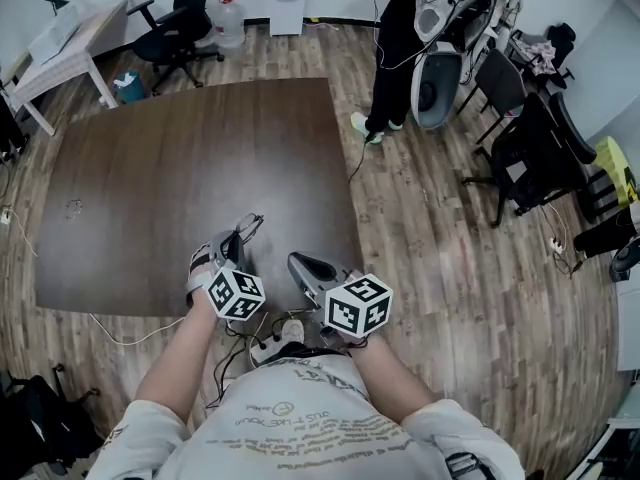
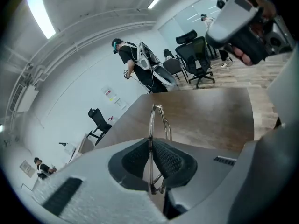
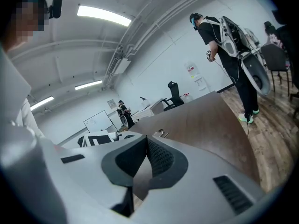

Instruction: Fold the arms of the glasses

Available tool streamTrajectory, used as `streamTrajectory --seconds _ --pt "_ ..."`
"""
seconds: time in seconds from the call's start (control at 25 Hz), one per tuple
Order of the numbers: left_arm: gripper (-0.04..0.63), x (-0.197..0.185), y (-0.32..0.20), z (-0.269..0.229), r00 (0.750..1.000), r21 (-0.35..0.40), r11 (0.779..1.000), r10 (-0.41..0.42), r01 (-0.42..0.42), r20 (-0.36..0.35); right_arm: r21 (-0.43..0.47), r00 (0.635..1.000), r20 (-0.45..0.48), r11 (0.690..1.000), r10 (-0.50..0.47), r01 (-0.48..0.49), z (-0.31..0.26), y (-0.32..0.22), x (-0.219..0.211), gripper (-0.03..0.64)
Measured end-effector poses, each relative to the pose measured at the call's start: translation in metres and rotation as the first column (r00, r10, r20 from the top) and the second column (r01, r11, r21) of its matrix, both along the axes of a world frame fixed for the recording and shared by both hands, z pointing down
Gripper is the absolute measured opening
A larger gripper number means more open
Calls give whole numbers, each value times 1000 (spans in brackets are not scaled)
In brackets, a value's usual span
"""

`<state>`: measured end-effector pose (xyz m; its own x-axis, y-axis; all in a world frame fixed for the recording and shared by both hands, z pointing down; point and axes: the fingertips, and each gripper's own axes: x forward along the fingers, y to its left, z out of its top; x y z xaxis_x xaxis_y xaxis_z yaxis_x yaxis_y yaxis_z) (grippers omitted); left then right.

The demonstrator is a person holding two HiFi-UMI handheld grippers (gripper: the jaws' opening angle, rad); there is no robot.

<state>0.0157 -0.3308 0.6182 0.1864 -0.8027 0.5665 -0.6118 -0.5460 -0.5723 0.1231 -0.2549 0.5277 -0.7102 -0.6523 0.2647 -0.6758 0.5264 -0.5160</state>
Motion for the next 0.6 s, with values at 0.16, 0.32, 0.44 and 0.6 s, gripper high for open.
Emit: streamTrajectory --seconds 0.16,0.32,0.44,0.6 --pt "35 20 -13 20 983 37 993 107 -113 148 -26 999 -9 999 47 -47 8 2 20 17" --pt "35 40 -22 39 920 73 964 220 -256 323 -58 997 -4 995 76 -76 15 0 32 17" --pt "35 52 -27 56 895 54 952 263 -302 361 -68 996 -13 994 88 -89 20 -1 37 17" --pt "37 53 -38 77 903 34 962 242 -271 356 -77 995 -18 993 93 -94 24 -5 39 17"
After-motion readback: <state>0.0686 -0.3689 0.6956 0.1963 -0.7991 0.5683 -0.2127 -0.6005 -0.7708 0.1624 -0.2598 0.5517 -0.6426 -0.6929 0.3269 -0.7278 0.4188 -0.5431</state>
